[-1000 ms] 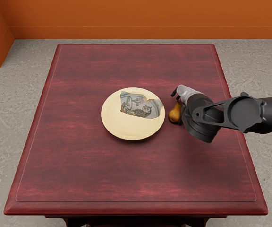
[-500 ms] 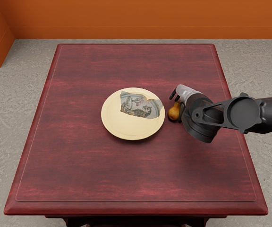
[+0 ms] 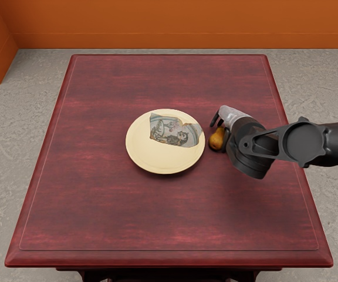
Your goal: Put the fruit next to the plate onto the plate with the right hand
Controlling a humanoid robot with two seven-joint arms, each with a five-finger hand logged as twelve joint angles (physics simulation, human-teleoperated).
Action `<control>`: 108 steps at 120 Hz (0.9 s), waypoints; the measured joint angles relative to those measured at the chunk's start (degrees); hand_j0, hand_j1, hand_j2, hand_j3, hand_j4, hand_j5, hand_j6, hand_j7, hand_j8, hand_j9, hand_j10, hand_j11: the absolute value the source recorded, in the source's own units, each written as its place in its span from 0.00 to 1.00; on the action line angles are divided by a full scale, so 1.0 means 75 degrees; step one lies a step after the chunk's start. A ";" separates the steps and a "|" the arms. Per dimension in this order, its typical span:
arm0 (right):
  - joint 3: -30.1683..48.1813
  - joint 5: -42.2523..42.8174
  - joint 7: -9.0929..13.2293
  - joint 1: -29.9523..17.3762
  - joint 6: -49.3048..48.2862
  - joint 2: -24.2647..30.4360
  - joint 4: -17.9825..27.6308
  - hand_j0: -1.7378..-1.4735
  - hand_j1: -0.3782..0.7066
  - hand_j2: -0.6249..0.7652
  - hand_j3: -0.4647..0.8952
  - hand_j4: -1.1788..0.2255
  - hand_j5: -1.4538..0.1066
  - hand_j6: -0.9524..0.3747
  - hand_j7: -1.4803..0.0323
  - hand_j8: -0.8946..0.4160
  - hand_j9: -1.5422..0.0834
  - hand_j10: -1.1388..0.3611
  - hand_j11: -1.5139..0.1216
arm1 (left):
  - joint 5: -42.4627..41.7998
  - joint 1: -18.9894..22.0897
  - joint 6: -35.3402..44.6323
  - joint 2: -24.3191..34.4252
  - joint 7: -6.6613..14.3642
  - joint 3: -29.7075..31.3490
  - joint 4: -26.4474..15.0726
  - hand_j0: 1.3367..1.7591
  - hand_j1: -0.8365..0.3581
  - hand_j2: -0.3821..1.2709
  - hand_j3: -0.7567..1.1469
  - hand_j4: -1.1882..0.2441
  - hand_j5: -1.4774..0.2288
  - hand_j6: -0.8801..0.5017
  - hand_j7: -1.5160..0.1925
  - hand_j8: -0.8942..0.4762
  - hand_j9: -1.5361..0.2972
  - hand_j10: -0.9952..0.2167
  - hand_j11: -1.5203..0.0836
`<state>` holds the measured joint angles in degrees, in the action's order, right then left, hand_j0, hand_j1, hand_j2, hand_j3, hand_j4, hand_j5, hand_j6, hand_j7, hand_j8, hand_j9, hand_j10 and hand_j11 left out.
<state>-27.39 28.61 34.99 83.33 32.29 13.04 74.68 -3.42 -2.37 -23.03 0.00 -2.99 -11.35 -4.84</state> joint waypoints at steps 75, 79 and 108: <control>0.0071 0.0224 -0.0001 -0.0091 0.0003 0.0267 0.0160 0.33 0.48 0.50 0.34 0.45 0.46 0.51 0.50 0.30 0.51 0.38 0.49 | 0.0000 0.0000 0.0000 0.0000 0.0000 0.0000 0.0000 0.76 0.98 0.23 0.40 0.82 0.86 0.63 0.88 0.64 0.83 0.81 0.94; 0.0076 0.0223 -0.0004 -0.0092 0.0006 0.0285 0.0175 0.33 0.48 0.51 0.34 0.44 0.46 0.52 0.49 0.30 0.51 0.38 0.48 | 0.0000 -0.0002 0.0000 0.0000 0.0000 0.0000 0.0000 0.76 0.98 0.23 0.40 0.82 0.86 0.63 0.88 0.64 0.83 0.81 0.94; 0.0093 0.0254 -0.0001 -0.0094 0.0003 0.0372 0.0234 0.33 0.51 0.51 0.34 0.43 0.44 0.52 0.47 0.26 0.48 0.37 0.46 | 0.0000 0.0000 0.0000 0.0000 0.0000 0.0000 0.0000 0.76 0.98 0.23 0.40 0.82 0.86 0.63 0.88 0.64 0.83 0.81 0.94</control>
<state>-26.70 30.51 34.98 82.62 32.32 15.84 76.43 -3.42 -2.37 -23.03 0.00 -2.99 -11.35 -4.84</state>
